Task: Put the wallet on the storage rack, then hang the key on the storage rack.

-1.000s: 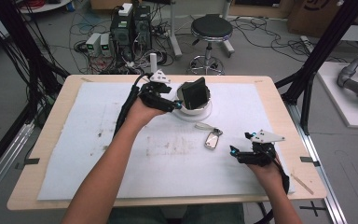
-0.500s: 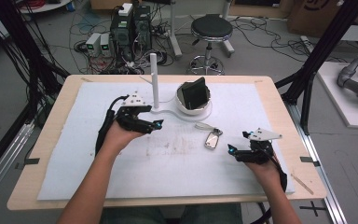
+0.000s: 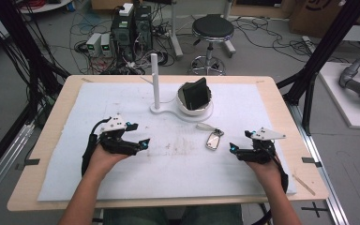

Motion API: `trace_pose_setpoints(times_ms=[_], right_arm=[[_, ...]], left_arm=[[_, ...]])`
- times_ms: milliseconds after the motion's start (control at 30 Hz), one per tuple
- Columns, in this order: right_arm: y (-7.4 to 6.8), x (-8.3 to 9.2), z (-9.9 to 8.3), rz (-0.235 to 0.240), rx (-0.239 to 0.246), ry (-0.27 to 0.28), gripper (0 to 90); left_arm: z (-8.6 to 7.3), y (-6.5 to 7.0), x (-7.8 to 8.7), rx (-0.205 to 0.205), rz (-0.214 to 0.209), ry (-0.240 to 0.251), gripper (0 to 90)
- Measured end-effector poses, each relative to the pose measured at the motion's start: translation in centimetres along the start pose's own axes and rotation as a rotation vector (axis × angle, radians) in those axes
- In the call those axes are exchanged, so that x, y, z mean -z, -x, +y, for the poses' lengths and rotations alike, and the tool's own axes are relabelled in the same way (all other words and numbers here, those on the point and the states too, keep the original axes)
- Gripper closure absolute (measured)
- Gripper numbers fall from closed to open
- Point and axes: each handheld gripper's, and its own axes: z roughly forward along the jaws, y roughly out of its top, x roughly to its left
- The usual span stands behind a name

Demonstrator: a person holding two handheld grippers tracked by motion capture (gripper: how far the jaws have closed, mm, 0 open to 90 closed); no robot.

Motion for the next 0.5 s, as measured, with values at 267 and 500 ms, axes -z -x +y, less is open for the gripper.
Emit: trace_pose_setpoints(times_ms=[267,500], right_arm=[[-0.3,-0.3,0.2,-0.002,0.015,-0.012,18.2],[-0.1,-0.4,0.5,-0.014,-0.001,0.009,18.2]], left_arm=[[-0.5,-0.9,1.3,0.018,0.006,0.033,19.1],[-1.1,-1.4,2.1,0.026,0.032,0.039,19.0]])
